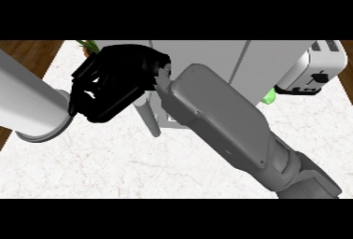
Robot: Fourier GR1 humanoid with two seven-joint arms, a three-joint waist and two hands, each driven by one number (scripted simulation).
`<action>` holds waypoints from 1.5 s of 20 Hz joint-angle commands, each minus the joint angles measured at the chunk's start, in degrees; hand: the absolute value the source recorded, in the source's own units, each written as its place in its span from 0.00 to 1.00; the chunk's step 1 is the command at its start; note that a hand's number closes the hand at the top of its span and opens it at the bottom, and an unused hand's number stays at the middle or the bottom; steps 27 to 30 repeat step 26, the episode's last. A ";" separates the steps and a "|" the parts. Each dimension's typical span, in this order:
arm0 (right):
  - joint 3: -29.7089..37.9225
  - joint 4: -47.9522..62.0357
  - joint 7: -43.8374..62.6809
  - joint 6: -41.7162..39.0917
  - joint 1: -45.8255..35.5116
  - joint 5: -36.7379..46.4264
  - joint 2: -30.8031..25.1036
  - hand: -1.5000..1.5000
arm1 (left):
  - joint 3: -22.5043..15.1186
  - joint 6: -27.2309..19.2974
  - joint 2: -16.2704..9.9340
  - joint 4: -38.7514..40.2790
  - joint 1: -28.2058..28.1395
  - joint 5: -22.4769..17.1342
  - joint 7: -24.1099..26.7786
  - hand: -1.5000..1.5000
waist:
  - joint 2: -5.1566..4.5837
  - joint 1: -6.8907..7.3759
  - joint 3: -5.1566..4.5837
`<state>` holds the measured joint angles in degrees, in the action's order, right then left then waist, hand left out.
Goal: Pick up the wine, place it into the cabinet and close the cabinet
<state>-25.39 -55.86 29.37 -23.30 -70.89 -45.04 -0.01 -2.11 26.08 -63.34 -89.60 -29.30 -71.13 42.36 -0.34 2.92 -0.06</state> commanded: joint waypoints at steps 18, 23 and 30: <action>8.48 18.57 -16.53 -3.09 -3.46 3.76 -7.58 1.00 | 6.17 2.98 3.22 1.28 2.06 0.81 -5.23 0.00 | -0.76 -0.78 0.00; 9.62 16.89 -18.80 -0.45 -2.79 4.83 -9.00 1.00 | 6.11 2.24 3.35 0.55 2.92 2.51 -5.99 0.00 | -0.54 -2.41 0.00; 9.56 17.57 -19.55 -0.51 -2.63 4.96 -9.03 1.00 | 5.41 3.49 3.89 -0.32 2.96 3.35 -6.26 0.00 | -0.74 -1.54 -0.06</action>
